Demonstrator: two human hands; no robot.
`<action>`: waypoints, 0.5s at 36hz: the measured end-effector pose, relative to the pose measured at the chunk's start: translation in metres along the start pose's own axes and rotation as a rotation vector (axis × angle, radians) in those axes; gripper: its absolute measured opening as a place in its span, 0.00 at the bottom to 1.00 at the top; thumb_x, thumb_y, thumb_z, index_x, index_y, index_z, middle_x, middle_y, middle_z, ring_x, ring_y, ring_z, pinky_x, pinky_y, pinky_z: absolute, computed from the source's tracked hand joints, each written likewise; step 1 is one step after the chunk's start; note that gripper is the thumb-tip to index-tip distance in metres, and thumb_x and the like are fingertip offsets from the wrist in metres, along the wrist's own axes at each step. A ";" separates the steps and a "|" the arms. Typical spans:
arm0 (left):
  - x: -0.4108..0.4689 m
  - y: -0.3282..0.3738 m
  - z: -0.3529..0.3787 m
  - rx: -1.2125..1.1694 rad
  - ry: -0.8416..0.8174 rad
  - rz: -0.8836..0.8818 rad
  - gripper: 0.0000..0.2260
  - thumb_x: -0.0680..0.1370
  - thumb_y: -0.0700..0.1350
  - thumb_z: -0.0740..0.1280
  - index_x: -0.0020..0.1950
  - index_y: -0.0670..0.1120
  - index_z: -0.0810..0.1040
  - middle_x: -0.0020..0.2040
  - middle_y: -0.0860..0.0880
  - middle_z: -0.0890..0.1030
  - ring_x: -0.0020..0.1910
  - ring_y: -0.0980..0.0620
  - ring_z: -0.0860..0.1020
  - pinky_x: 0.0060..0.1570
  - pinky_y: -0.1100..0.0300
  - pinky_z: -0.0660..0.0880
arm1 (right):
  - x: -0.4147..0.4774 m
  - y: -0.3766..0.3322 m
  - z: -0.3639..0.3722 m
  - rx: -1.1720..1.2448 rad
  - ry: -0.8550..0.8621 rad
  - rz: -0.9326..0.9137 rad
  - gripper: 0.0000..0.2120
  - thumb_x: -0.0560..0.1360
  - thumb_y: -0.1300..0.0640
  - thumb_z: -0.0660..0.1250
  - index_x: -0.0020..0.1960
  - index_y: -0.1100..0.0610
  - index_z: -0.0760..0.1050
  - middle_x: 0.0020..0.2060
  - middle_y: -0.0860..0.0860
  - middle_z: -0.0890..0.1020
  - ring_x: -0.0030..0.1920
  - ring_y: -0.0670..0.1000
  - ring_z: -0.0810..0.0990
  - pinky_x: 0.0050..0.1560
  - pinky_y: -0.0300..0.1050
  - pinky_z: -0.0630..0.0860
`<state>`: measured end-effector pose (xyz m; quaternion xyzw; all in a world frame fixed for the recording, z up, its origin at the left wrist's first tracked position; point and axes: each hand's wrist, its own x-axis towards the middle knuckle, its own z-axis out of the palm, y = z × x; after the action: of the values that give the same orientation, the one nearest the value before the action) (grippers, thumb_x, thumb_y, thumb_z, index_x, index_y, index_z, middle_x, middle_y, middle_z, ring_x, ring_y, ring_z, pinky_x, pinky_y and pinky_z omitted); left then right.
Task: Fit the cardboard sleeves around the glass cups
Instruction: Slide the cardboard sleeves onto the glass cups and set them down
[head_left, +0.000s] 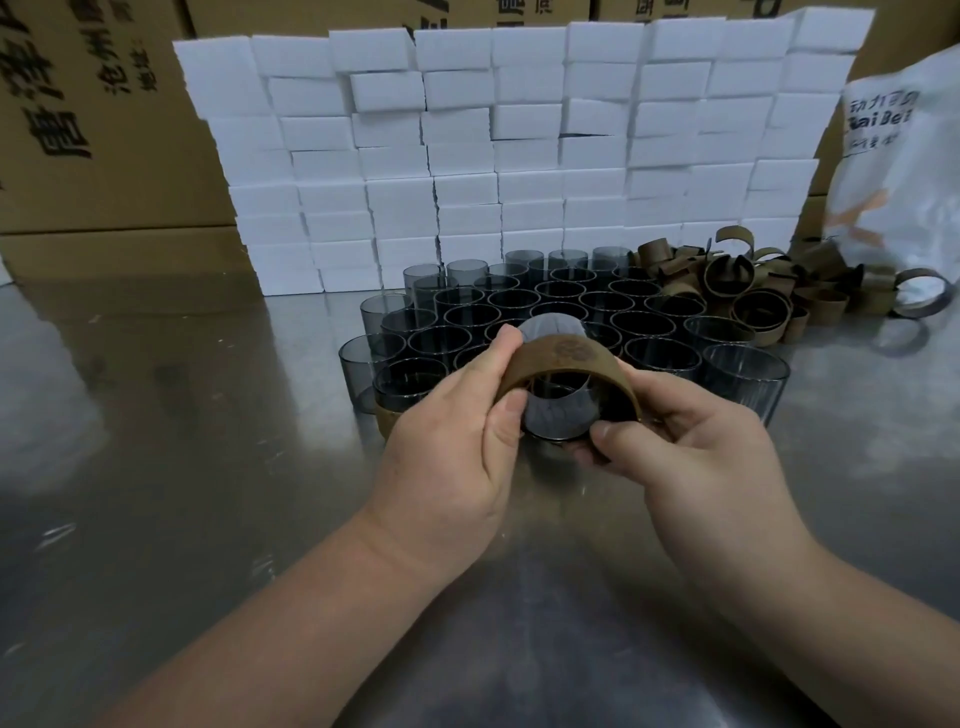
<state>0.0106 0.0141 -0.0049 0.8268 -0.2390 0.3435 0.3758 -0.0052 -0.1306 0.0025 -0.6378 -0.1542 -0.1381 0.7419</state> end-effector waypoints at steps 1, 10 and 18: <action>0.000 0.000 0.000 0.008 0.008 0.000 0.23 0.77 0.49 0.52 0.67 0.38 0.70 0.58 0.45 0.77 0.59 0.55 0.70 0.58 0.77 0.62 | 0.000 -0.001 0.000 -0.004 -0.003 -0.004 0.18 0.71 0.75 0.63 0.45 0.53 0.78 0.32 0.47 0.83 0.34 0.45 0.80 0.40 0.38 0.79; 0.001 0.002 0.001 0.040 0.101 0.032 0.20 0.77 0.46 0.56 0.62 0.36 0.74 0.56 0.51 0.73 0.58 0.56 0.71 0.59 0.78 0.63 | 0.000 -0.002 -0.002 -0.056 0.009 -0.034 0.18 0.70 0.74 0.65 0.41 0.50 0.80 0.32 0.49 0.84 0.33 0.44 0.81 0.40 0.39 0.79; 0.003 0.001 0.001 0.019 0.119 0.062 0.19 0.77 0.44 0.56 0.61 0.34 0.74 0.51 0.50 0.74 0.52 0.63 0.70 0.55 0.76 0.66 | -0.001 -0.002 -0.002 -0.048 -0.003 -0.020 0.18 0.69 0.73 0.66 0.39 0.50 0.81 0.30 0.49 0.84 0.31 0.43 0.81 0.35 0.33 0.78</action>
<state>0.0125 0.0122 -0.0022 0.8007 -0.2383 0.4058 0.3706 -0.0064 -0.1331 0.0033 -0.6540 -0.1582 -0.1482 0.7248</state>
